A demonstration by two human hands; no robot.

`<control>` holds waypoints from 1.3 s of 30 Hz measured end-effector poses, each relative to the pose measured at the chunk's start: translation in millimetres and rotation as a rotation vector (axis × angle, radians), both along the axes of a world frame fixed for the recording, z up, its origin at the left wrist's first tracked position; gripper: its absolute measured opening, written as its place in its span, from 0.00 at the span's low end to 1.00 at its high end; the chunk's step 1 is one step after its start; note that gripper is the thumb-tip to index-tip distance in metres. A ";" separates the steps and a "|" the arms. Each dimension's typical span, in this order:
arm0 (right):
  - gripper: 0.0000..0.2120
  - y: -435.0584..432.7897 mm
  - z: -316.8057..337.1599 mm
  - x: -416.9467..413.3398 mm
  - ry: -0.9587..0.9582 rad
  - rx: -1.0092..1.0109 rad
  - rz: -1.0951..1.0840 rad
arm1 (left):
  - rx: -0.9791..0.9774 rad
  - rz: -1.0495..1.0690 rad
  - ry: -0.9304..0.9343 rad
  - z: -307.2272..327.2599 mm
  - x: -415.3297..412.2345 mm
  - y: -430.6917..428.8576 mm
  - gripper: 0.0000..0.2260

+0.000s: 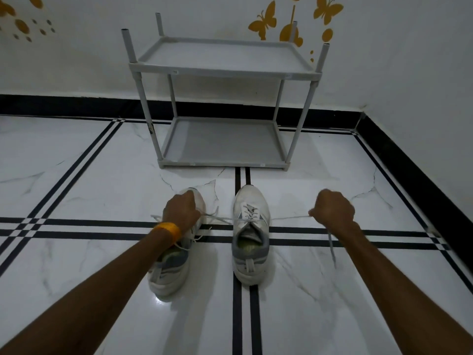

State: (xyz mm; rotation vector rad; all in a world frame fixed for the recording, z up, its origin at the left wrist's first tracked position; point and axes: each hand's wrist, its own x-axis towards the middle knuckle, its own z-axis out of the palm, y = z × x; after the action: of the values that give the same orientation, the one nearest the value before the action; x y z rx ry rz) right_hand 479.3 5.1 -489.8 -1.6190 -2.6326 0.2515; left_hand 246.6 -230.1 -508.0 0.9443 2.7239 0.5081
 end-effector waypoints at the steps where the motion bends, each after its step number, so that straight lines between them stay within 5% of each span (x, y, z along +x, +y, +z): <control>1: 0.09 -1.8 -12.3 5.4 -0.054 -0.018 -0.004 | -0.073 -0.036 0.052 -9.1 0.8 -4.4 0.11; 6: 0.07 -24.4 -54.4 4.4 -0.108 -0.094 0.056 | -0.262 -0.226 0.194 -31.6 16.3 5.2 0.16; 10: 0.08 -39.4 -55.7 -10.4 0.042 -0.123 0.182 | -0.051 -0.291 0.279 -28.3 30.4 22.0 0.14; 12: 0.14 -53.8 -48.6 -24.5 0.169 -0.194 0.286 | 0.069 -0.381 0.154 -25.6 43.9 31.4 0.12; 15: 0.09 -76.0 -42.8 -43.1 0.345 -0.390 0.332 | 0.180 -0.391 -0.050 -29.3 55.4 38.1 0.07; 19: 0.05 -80.5 -45.3 -47.5 0.425 -0.356 0.312 | 0.194 -0.361 0.001 -35.7 56.2 37.7 0.05; 28: 0.10 -84.7 -59.2 -30.1 0.224 -0.009 0.574 | 0.084 -0.622 0.289 -42.2 42.0 16.8 0.17; 36: 0.06 -82.9 -69.3 -28.5 0.135 -0.037 0.606 | 0.078 -0.516 0.295 -49.0 53.7 5.9 0.20; 39: 0.07 -74.7 -64.5 -17.2 0.188 -0.258 0.534 | 0.077 -0.375 0.167 -50.0 58.0 2.3 0.14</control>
State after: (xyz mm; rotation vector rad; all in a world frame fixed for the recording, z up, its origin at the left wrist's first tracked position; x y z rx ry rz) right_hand 462.1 -69.5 -554.3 -0.8401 -2.9115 0.7447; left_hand 304.6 -227.8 -558.0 1.5382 2.5843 0.4804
